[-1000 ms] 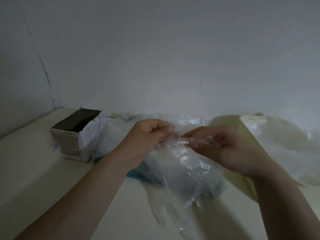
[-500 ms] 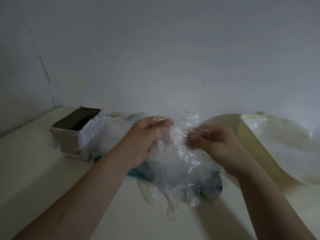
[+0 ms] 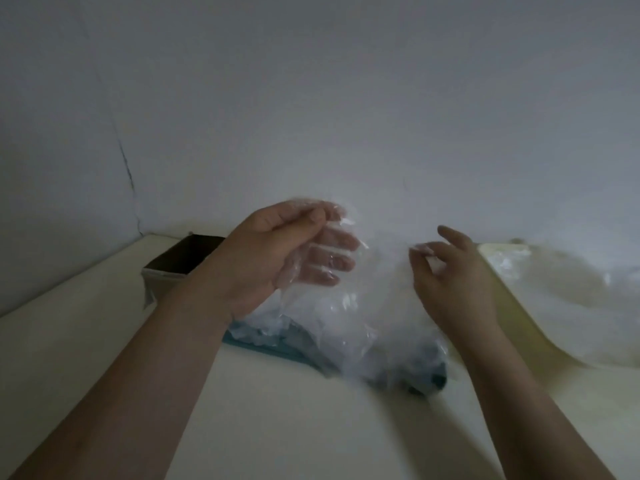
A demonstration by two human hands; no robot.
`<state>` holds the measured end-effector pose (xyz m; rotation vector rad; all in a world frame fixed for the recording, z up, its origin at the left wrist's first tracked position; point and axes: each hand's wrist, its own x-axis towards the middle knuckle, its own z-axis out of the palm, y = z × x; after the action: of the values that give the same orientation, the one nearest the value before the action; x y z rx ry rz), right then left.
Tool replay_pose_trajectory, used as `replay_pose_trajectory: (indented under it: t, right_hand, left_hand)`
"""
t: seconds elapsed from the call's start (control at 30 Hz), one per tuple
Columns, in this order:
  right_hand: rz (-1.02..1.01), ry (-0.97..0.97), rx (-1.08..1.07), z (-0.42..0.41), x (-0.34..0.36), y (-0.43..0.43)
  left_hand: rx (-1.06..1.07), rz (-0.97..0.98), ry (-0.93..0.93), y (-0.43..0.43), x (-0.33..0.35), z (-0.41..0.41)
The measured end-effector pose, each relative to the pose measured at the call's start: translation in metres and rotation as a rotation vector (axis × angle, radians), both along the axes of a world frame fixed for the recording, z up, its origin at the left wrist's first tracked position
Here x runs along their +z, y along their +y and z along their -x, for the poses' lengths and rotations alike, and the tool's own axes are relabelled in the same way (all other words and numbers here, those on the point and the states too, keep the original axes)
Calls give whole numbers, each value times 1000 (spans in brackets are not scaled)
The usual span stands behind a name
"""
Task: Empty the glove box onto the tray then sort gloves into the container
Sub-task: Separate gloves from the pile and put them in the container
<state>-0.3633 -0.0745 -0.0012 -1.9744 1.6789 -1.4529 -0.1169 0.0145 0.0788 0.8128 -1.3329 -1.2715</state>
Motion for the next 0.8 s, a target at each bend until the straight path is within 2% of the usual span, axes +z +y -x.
replay_pose_trajectory:
  t: [0.07,0.13,0.27,0.37,0.43,0.57,0.73,0.8]
  right_hand:
    - [101,-37,1,-4,15,11]
    - [119,-118,32,0,32,23]
    - [107,-348,69,25,71,31]
    - [-14,-358,157,62,96,33]
    - [-113,-282,166,91,103,32]
    - [-199,-13,59,147,107,20]
    - [-261,177,-40,188,93,-16]
    - [-322,312,-77,197,85,-36]
  left_hand:
    - [-10,-4,-113,8,9,8]
    - [20,-8,-237,14,17,21]
    - [48,-12,-423,13,22,47]
    - [10,63,-542,5,19,68]
    - [-28,105,-604,-1,17,88]
    - [-135,165,-667,-13,23,123]
    - [-316,144,-534,-29,42,150]
    - [-338,133,-474,-38,47,160]
